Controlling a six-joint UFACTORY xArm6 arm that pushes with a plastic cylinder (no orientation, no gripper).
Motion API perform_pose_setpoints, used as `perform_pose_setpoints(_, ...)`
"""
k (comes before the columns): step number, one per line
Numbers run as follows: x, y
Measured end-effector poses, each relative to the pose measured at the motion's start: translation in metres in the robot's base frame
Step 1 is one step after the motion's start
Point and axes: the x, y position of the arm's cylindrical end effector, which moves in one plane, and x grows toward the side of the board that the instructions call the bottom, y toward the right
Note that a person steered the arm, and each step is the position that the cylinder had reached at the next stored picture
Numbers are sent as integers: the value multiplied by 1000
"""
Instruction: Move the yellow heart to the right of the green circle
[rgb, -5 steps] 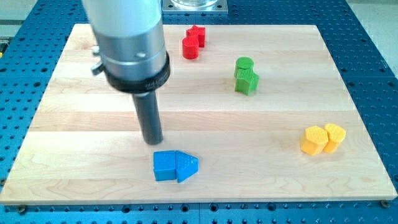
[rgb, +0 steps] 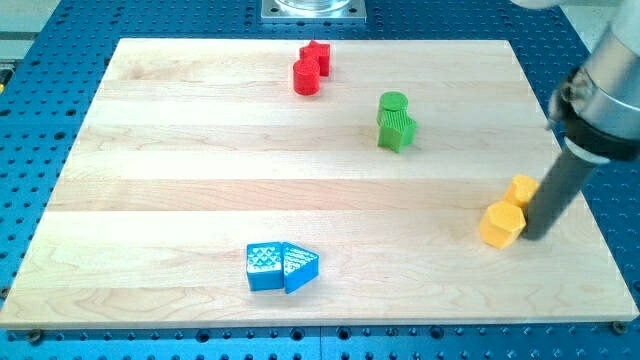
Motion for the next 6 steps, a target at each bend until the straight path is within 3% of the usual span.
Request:
perform_pose_setpoints(2,-92,-14)
perform_pose_setpoints(4,-95,32)
perform_pose_setpoints(5,-148,29)
perform_pose_setpoints(6,-168,15)
